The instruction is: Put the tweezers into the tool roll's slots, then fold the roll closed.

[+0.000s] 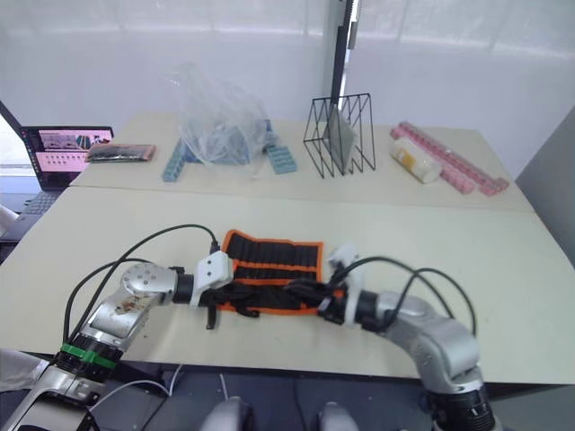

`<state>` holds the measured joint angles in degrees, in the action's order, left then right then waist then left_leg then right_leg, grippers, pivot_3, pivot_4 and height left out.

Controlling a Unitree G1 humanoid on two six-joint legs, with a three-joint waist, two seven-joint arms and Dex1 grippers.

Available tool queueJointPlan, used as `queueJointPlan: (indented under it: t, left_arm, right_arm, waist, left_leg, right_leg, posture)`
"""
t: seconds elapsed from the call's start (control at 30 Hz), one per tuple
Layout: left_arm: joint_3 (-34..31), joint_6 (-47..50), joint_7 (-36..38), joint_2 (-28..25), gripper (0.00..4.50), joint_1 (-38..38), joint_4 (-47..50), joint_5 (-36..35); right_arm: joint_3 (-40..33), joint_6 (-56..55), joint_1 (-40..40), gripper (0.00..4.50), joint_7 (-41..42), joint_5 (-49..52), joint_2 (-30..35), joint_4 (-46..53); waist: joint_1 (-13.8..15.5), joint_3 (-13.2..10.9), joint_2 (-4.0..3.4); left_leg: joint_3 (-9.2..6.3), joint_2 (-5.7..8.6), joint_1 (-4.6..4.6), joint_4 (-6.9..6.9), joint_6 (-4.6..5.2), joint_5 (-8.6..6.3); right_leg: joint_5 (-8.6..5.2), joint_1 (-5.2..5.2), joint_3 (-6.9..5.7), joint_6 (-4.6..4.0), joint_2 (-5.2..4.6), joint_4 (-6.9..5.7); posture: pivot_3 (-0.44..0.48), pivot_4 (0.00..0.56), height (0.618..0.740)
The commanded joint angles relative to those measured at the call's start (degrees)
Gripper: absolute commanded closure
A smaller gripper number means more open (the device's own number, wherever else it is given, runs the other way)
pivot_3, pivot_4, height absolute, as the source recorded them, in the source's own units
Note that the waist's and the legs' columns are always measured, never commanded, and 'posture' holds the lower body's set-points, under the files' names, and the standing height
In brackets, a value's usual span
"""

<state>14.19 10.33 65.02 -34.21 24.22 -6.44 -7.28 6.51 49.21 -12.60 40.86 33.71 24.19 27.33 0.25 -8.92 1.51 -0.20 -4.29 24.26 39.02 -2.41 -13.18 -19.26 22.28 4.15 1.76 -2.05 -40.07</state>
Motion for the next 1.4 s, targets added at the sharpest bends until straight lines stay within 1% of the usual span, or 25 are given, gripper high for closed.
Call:
queueJointPlan:
  t: [0.03,0.13,0.27,0.4,0.53,0.8,1.0,1.07,1.17,1.3,1.33,1.4]
  left_arm:
    - [1.72,1.13,-0.31,-0.25,4.50,-1.06,-1.55,2.00]
    - [1.75,1.06,-0.26,-0.29,4.50,-1.08,-1.56,2.04]
    - [1.69,1.07,-0.13,-0.36,4.50,-1.04,-1.50,1.95]
    - [1.71,0.95,-0.04,-0.39,4.50,-0.98,-1.56,2.05]
    - [1.62,0.95,0.01,-0.43,4.50,-0.89,-1.55,2.00]
    - [1.54,0.58,0.00,-0.69,4.50,-1.20,-1.55,2.03]
    - [1.67,0.38,-0.01,-0.60,4.50,-1.18,-1.64,2.04]
    - [1.81,0.28,-0.01,-0.49,4.50,-1.09,-1.80,2.13]
    - [1.92,0.13,0.06,-0.32,4.50,-0.52,-2.25,2.28]
    - [1.89,-0.05,0.08,-0.22,4.50,0.12,-2.93,2.34]
    - [1.88,-0.17,0.10,-0.25,4.50,0.19,-3.06,2.35]
    - [1.85,-0.44,0.21,-0.40,4.50,0.15,-3.19,2.39]
  right_arm:
    - [8.74,-9.09,-0.65,4.49,-1.42,-9.37,0.09,-0.31]
    - [13.12,-13.20,-2.17,4.49,-3.51,-15.59,-0.60,-4.11]
    - [15.90,-15.81,-3.14,4.49,-4.22,-20.37,-0.20,-7.72]
    - [17.31,-14.51,-2.79,4.49,-3.75,-23.05,1.36,-8.74]
    - [16.74,-11.90,-1.85,4.49,-3.21,-23.25,3.11,-8.57]
    - [9.93,-5.49,0.12,4.49,-2.73,-17.97,4.95,-5.27]
    - [9.43,-3.39,2.10,4.49,-1.08,-15.75,7.47,-1.27]
    - [8.07,-3.68,2.22,4.49,-1.14,-13.97,6.26,-0.11]
    - [-0.52,0.83,-1.24,4.49,-2.50,-6.41,2.53,-0.20]
    - [-7.09,4.34,-4.33,4.49,-2.76,-2.71,3.23,-3.61]
    - [-8.43,5.53,-5.01,3.96,-2.15,-1.48,3.89,-4.69]
    - [-11.26,7.86,-6.96,3.32,-2.73,0.00,4.22,-8.77]
  waist:
    - [0.03,0.00,0.00]
    - [0.03,0.00,0.00]
    - [0.12,0.00,0.00]
    - [0.12,0.00,0.00]
    - [0.12,0.00,0.00]
    - [0.22,0.00,0.01]
    - [0.23,0.01,0.01]
    - [0.22,0.01,0.01]
    - [0.11,0.00,0.01]
    - [0.33,0.00,0.00]
    - [0.37,0.00,0.01]
    - [0.37,0.00,0.00]
  left_leg:
    - [0.00,0.00,0.00,0.00,0.00,0.00]
    - [0.00,0.00,0.00,0.00,0.00,0.00]
    - [0.00,0.00,0.00,0.00,0.00,0.00]
    - [0.00,0.00,0.00,-0.01,0.00,0.00]
    - [0.00,0.00,-0.02,-0.01,0.00,0.00]
    - [0.00,0.00,-0.03,-0.01,0.00,0.00]
    - [0.00,0.02,-0.04,-0.02,0.00,0.00]
    - [0.00,0.01,-0.05,-0.03,0.00,0.00]
    - [0.01,0.01,-0.02,-0.02,0.00,0.00]
    - [0.00,0.02,-0.02,-0.01,0.02,0.03]
    - [0.00,0.02,-0.02,-0.01,0.02,0.03]
    - [0.00,0.03,-0.02,-0.04,0.02,0.03]
  right_leg:
    - [0.00,0.00,0.00,0.00,0.00,0.00]
    - [0.00,0.00,0.00,0.00,0.00,0.00]
    - [0.00,0.01,0.00,0.00,0.00,-0.01]
    - [0.00,0.01,-0.01,-0.01,0.00,-0.01]
    - [0.00,-0.01,-0.01,-0.01,0.00,-0.01]
    - [0.00,-0.02,-0.01,-0.01,-0.01,-0.01]
    - [0.00,-0.02,0.00,-0.01,-0.02,0.00]
    - [0.00,-0.02,-0.01,-0.01,-0.02,-0.01]
    - [0.00,-0.02,0.00,0.00,-0.02,0.01]
    - [0.00,-0.03,0.00,0.00,-0.02,0.01]
    - [0.00,-0.04,0.00,0.00,-0.02,0.01]
    - [0.00,-0.03,-0.01,-0.01,-0.02,0.01]
  posture:
    - [0.000,0.150,0.684]
    - [0.000,0.150,0.684]
    - [0.000,0.150,0.684]
    - [0.000,0.150,0.684]
    - [0.000,0.150,0.684]
    - [0.000,0.150,0.684]
    - [0.000,0.150,0.684]
    - [0.000,0.150,0.684]
    - [0.000,0.150,0.684]
    - [0.000,0.150,0.684]
    - [0.000,0.150,0.684]
    - [0.000,0.150,0.684]
